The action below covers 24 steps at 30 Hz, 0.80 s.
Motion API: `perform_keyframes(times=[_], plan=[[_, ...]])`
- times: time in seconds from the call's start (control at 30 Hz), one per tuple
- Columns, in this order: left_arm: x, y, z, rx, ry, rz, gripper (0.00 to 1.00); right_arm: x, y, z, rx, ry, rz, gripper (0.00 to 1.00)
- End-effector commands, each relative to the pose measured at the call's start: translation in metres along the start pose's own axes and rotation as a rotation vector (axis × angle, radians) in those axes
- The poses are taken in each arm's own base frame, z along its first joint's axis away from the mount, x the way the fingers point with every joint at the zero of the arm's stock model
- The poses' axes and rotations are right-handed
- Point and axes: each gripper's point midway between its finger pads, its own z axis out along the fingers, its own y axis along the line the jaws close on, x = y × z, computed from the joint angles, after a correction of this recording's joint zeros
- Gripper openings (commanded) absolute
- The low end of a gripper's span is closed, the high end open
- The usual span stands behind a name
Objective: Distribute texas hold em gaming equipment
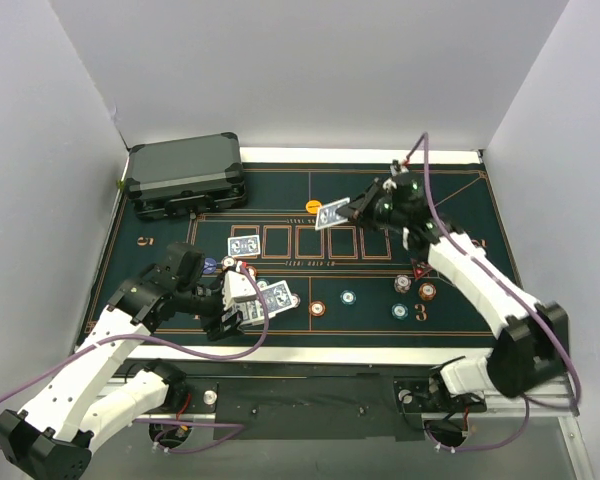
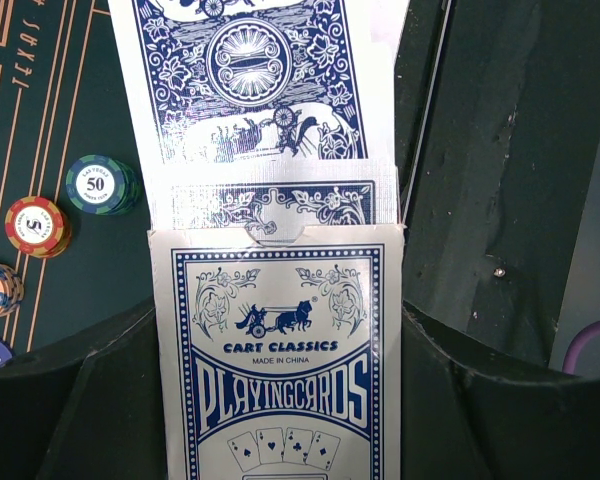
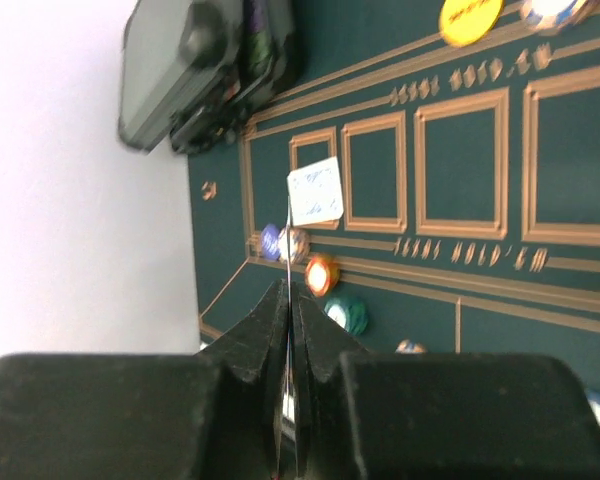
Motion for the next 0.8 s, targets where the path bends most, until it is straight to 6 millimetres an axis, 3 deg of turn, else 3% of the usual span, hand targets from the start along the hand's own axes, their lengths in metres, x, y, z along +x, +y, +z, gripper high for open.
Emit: perform_keyframes(times=[0.0,0.07,0.1,0.13,0.17,0.2,0.23,0.33,0.37,0.4,0.43,0.47,0.57,0.77], plan=[[-0.024,0.003,-0.003,0.002,-0.073,0.057,0.00,-0.039,-0.022,0.050,0.080,0.003,-0.043,0.00],[-0.024,0.004,-0.003,0.002,-0.073,0.058,0.00,-0.067,-0.018,0.075,0.082,-0.016,-0.037,0.00],[-0.026,0.004,-0.004,-0.002,-0.076,0.057,0.00,-0.066,-0.036,0.095,0.119,0.007,-0.028,0.00],[-0.026,0.004,-0.005,-0.003,-0.078,0.057,0.00,-0.085,-0.030,0.101,0.121,-0.023,-0.030,0.00],[-0.027,0.004,-0.005,-0.003,-0.078,0.057,0.00,-0.087,-0.045,0.117,0.153,-0.011,-0.023,0.00],[-0.027,0.004,-0.005,-0.003,-0.077,0.057,0.00,-0.109,-0.038,0.122,0.143,-0.052,-0.022,0.00],[-0.028,0.004,-0.006,-0.006,-0.079,0.058,0.00,-0.107,-0.056,0.136,0.186,-0.029,-0.001,0.00],[-0.028,0.003,-0.007,-0.009,-0.082,0.058,0.00,-0.138,-0.067,0.153,0.224,-0.071,0.009,0.00],[-0.028,0.004,-0.008,-0.014,-0.084,0.058,0.00,-0.139,-0.088,0.161,0.264,-0.060,0.027,0.00],[-0.029,0.003,-0.008,-0.012,-0.087,0.058,0.00,-0.148,-0.090,0.163,0.274,-0.075,0.026,0.00],[-0.029,0.003,-0.008,-0.016,-0.091,0.058,0.00,-0.146,-0.112,0.169,0.320,-0.061,0.046,0.00],[-0.029,0.004,-0.008,-0.017,-0.091,0.054,0.00,-0.151,-0.115,0.171,0.322,-0.067,0.048,0.00],[-0.032,0.005,-0.009,-0.026,-0.098,0.054,0.00,-0.153,-0.150,0.180,0.389,-0.069,0.066,0.00],[-0.032,0.005,-0.008,-0.021,-0.099,0.047,0.00,-0.147,-0.192,0.190,0.488,-0.038,0.074,0.00]])
